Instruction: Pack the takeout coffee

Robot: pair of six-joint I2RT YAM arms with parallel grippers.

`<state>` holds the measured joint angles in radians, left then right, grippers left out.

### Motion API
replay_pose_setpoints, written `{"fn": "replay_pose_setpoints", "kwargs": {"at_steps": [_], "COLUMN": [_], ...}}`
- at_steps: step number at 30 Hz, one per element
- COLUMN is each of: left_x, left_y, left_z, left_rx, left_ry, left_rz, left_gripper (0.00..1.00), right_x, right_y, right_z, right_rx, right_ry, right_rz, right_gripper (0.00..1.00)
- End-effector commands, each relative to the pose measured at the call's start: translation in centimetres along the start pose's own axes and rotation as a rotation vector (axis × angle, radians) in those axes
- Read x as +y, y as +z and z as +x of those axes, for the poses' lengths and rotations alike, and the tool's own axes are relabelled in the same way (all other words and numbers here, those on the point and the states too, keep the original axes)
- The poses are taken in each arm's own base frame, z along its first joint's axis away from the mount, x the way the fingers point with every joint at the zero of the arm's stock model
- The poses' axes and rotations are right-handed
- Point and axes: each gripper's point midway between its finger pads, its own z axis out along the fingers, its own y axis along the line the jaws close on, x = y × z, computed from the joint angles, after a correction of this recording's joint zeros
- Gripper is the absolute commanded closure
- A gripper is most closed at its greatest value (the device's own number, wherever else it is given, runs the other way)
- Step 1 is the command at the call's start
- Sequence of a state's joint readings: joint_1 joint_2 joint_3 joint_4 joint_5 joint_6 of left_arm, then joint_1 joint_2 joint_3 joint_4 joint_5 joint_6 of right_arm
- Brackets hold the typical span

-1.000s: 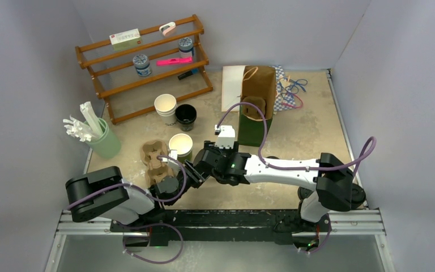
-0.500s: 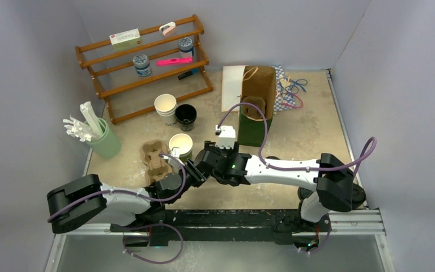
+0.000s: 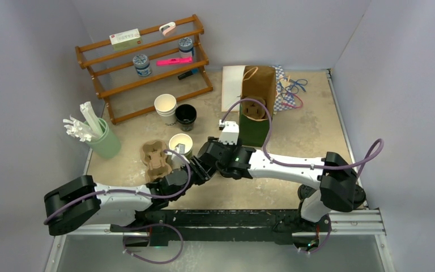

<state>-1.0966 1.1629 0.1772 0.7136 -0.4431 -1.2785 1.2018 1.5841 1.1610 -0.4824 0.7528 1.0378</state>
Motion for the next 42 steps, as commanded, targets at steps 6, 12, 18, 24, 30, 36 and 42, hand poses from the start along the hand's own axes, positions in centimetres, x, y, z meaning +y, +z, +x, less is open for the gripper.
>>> {"fn": "replay_pose_setpoints", "kwargs": {"at_steps": [6,12,18,24,30,36,42], "left_x": [3.0,-1.0,-4.1,-5.2,-5.1,-4.7,-4.4], "left_y": [0.6,-0.3,-2.5,-5.3,-7.4,-7.0,-6.5], "left_z": [-1.2,-1.8,-1.7,-2.2,-3.9,-4.1,-3.8], "left_rx": [-0.010,0.014,0.093,0.133,0.112,0.132,0.178], "left_ry": [0.313,0.359,0.396,0.372,0.357,0.368,0.385], "left_rz": [-0.189,-0.064,0.046,0.089,0.087,0.067,0.060], "left_gripper": [0.59,0.48,0.37,0.37,0.35,0.35,0.35], "right_x": [1.9,1.2,-0.5,-1.5,-3.5,-3.6,-3.0], "right_y": [-2.3,-2.5,-1.7,-2.7,-5.0,-5.2,-4.7], "right_z": [3.1,1.2,0.5,-0.3,-0.2,0.2,0.7], "right_rx": [0.260,0.244,0.256,0.280,0.376,0.449,0.442], "right_ry": [-0.071,-0.112,-0.192,-0.283,-0.440,-0.523,-0.517], "right_rz": [-0.151,-0.158,-0.134,-0.182,-0.192,-0.186,-0.224], "right_gripper": [0.48,0.51,0.52,0.53,0.52,0.48,0.43]}}
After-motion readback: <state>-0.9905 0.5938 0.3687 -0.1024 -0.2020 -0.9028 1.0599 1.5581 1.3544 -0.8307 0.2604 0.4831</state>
